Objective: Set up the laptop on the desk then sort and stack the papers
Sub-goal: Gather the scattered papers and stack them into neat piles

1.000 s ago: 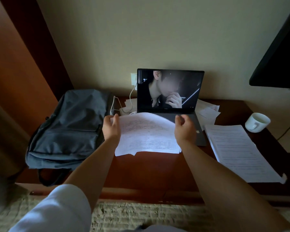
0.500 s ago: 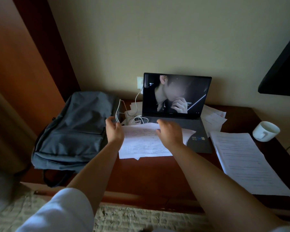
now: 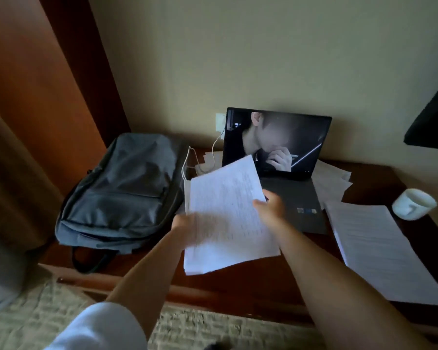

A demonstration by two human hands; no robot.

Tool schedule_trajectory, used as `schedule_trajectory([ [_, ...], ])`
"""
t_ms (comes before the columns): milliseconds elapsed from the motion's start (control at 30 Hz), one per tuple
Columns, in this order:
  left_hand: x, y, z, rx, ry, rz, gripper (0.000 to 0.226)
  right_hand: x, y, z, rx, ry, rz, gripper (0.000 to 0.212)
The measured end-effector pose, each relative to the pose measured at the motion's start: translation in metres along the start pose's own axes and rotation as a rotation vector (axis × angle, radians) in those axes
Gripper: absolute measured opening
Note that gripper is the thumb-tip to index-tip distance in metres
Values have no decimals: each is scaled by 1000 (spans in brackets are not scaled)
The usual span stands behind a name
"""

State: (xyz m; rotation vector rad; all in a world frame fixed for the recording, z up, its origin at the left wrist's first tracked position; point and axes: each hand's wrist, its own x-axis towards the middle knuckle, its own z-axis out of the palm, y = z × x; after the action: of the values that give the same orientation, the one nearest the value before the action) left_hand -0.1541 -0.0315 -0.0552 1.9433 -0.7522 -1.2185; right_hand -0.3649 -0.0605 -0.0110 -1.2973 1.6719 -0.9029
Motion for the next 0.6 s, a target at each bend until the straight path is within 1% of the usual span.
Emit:
schedule_trajectory([
  [67, 2, -14, 4, 7, 10, 5, 36, -3, 23, 9, -103, -12, 36, 35],
  [100, 3, -21, 6, -4, 20, 0, 36, -6, 34, 13, -154, 0, 57, 33],
  [200, 1, -39, 13, -36, 40, -78, 32, -19, 59, 21, -266, 86, 94, 16],
  [267, 2, -47, 15, -63, 63, -140, 29, -24, 70, 24, -315, 129, 92, 13],
  [333, 5, -53, 16, -61, 70, -142, 30, -24, 77, 24, -356, 121, 62, 11],
  [400, 9, -57, 17, -66, 81, -134, 33, -22, 81, 22, -382, 106, 37, 14],
  [467, 9, -58, 18, -92, 99, -142, 31, -20, 83, 18, -437, 125, 12, 22],
  [533, 7, -56, 19, -46, 104, -118, 30, -18, 84, 14, -495, 210, 3, 25],
  [600, 6, -54, 21, -7, 110, -84, 31, -16, 87, 11, -485, 294, 22, 22],
])
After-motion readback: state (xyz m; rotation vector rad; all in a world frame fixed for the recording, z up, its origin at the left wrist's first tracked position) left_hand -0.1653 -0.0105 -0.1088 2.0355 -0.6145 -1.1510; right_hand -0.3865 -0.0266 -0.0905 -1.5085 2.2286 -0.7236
